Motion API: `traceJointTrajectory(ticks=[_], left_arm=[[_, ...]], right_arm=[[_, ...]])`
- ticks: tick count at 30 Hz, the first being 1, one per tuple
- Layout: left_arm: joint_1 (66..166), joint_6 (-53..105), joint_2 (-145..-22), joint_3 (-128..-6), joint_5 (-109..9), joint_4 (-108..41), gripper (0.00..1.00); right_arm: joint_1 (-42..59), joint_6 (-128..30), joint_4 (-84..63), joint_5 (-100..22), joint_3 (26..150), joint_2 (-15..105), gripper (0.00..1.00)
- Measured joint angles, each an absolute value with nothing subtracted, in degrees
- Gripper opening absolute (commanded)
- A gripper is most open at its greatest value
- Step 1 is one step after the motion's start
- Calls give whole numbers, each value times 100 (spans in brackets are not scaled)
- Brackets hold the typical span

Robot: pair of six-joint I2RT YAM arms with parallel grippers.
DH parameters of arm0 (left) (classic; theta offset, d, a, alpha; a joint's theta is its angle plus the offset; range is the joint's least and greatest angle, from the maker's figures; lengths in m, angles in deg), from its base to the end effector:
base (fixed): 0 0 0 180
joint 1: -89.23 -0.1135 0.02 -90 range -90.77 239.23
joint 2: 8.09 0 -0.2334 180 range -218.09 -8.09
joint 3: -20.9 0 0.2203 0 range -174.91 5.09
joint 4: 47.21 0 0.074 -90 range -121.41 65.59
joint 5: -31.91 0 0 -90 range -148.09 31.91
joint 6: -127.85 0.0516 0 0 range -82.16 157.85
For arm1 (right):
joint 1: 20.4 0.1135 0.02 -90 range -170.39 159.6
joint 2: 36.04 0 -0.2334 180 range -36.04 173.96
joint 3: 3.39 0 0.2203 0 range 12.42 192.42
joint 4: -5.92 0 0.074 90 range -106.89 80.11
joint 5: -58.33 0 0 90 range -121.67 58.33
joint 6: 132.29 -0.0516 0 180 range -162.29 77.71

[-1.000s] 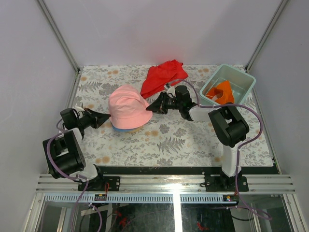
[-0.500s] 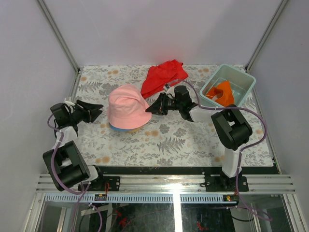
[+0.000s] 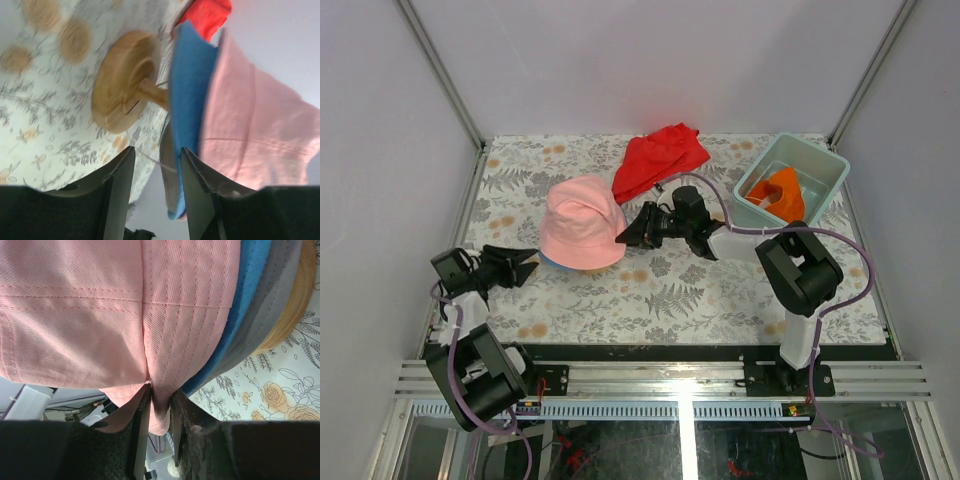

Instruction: Stack the hats

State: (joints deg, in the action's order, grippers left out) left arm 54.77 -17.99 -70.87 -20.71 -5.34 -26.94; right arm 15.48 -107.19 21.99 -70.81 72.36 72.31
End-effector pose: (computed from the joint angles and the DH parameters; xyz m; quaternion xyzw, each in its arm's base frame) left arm 0.1861 0.0779 0.1718 -0.4501 0.7055 -0.4663 0.2869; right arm 0.2956 0.2540 0.1839 -0.0048 0.7812 0.6053 0.1525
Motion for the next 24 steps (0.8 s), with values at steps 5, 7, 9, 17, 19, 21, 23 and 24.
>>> traceJointTrajectory(ticks=[5, 7, 9, 17, 19, 21, 23, 24], left_arm=[[5549, -2439, -6976, -1380, -488, -2897, 40], [5556, -2688, -6976, -1349, -447, -3102, 40], [5578, -2865, -6976, -1382, -414, -3328, 39], [5597, -2809, -6985, -2042, -473, -3360, 37], [5549, -2782, -7024, -2276, -493, -3450, 38], [5505, -2785, -7162, -2541, -508, -3596, 38], [5492, -2798, -7326, -2790, -550, -3756, 39], [5492, -2809, -7358, -2849, -565, -3824, 39]], right_arm=[[1649, -10717, 2199, -7000, 7236, 7234, 29], [1712, -10715, 2197, -6991, 7236, 7234, 28], [1767, -10713, 2190, -6980, 7236, 7234, 28], [1856, -10662, 2116, -6965, 7240, 7280, 28], [1863, -10645, 2070, -6963, 7262, 7334, 28], [1870, -10632, 2057, -6961, 7304, 7417, 28], [1872, -10636, 2072, -6913, 7332, 7518, 28], [1872, -10643, 2079, -6895, 7332, 7548, 28]])
